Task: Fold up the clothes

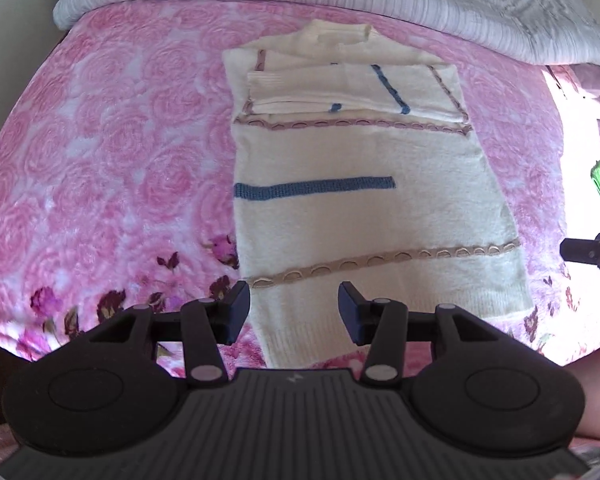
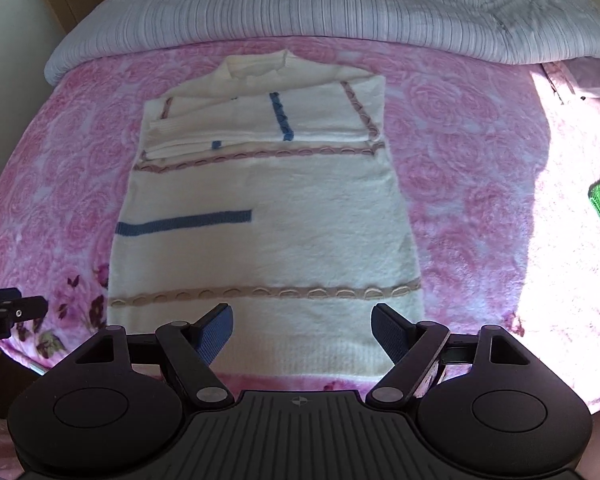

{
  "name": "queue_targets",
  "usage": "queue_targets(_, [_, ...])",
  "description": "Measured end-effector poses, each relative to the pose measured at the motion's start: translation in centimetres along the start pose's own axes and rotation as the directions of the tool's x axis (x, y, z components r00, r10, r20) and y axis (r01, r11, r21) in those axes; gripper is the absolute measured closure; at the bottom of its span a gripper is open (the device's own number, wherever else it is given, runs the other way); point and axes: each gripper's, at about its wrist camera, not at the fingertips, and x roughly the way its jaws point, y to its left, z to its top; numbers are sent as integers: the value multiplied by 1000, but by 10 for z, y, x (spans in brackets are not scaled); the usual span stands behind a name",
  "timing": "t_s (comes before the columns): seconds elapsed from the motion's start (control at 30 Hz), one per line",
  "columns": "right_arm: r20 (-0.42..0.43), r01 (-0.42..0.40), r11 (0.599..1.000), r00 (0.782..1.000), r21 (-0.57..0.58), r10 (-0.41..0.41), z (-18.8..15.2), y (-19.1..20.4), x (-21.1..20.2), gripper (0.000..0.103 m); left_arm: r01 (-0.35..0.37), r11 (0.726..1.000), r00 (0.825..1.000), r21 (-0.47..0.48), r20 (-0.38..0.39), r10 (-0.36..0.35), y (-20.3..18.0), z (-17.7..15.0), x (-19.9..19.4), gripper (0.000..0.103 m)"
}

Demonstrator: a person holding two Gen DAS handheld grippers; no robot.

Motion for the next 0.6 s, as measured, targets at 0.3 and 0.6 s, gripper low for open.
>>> queue_targets(0.3, [-77, -63, 998, 995, -28, 61, 5, -63, 30, 24, -80, 971, 997, -227, -29, 75, -6, -35, 22, 59])
queue_targets(0.6, [-212, -110, 994, 971, 29, 113, -21, -135, 82, 24, -114, 927, 992, -358, -87, 88, -18, -85, 58, 59])
